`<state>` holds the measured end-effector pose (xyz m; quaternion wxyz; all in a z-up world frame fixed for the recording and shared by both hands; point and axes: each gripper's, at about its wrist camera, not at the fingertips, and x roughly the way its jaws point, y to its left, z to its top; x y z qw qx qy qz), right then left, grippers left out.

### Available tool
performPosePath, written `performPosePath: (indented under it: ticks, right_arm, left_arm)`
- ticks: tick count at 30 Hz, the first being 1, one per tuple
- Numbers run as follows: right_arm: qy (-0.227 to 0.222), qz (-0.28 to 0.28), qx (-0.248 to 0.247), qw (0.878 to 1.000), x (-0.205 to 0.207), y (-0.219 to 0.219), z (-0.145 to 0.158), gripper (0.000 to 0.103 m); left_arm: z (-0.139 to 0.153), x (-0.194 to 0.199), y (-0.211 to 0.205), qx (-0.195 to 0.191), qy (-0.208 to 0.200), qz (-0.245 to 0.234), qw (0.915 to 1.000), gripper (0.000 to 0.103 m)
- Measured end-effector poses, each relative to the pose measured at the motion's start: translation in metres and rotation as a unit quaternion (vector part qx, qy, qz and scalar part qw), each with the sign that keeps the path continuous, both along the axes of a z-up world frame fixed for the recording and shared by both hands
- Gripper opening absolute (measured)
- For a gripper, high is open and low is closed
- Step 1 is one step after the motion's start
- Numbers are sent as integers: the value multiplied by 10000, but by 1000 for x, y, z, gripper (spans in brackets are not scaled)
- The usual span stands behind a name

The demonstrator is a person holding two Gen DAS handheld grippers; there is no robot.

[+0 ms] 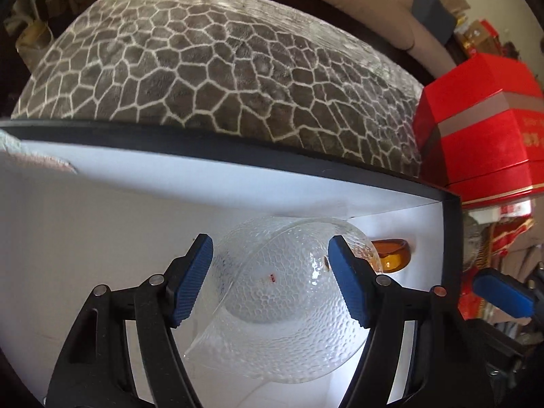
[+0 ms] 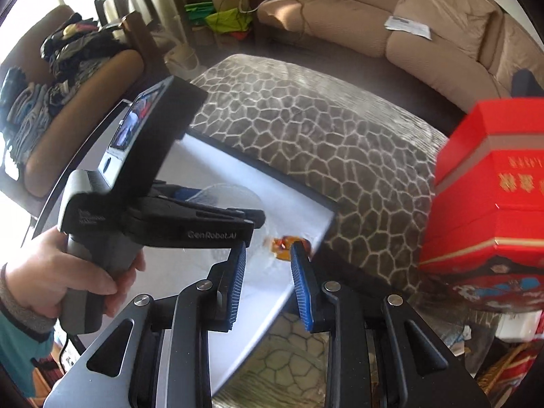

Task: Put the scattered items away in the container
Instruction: 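Withdraw the right gripper from the box back toward the table items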

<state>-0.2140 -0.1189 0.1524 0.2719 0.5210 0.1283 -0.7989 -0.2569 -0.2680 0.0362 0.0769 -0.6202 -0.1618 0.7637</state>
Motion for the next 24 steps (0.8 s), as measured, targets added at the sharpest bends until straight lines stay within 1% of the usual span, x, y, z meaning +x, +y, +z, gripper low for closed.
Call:
performPosePath:
  ticks: [3,5,6,8,12,14,15,17,19,21,23,24]
  right_arm:
    - [-13,-112,-203,9997,3,17,2,28]
    - [7,-148,-330,9993,12,30,5,28]
    - [20,-161,-383,9991,17,38,7,30]
    - [21,-202,-452,9988,29,51,9,31]
    - [-3,-281,-600,9978,62,82,16,34]
    - [38,-314,-569,9979,80,99,19,34]
    - [96,-334,-540,9979,90,107,22,34]
    - [185,-445,-478,9977,106,124,25,36]
    - [191,-594,-520,9967,121,143,25,38]
    - [163,-755,-620,9951,131,159,23,40]
    - [145,-957,-742,9925,142,180,21,43]
    - [116,-1070,-813,9909,148,189,18,43]
  left_arm:
    - [-1,-1,-5,119,-44,76,9999,67]
    - [6,4,-12,2,36,104,9999,67]
    - [13,9,-18,-10,144,133,9998,67]
    - [24,15,-29,-43,272,223,9994,72]
    - [46,37,-46,5,395,281,9988,72]
    - [64,55,-49,-62,555,270,9981,72]
    - [72,64,-48,-37,640,260,9976,72]
    - [92,90,-42,-6,884,139,9960,76]
    - [113,121,-26,-127,1254,-85,9920,83]
    - [130,153,-2,-207,1625,-353,9859,84]
    - [144,187,33,-258,2002,-709,9768,86]
    - [148,198,48,-272,2096,-802,9741,87]
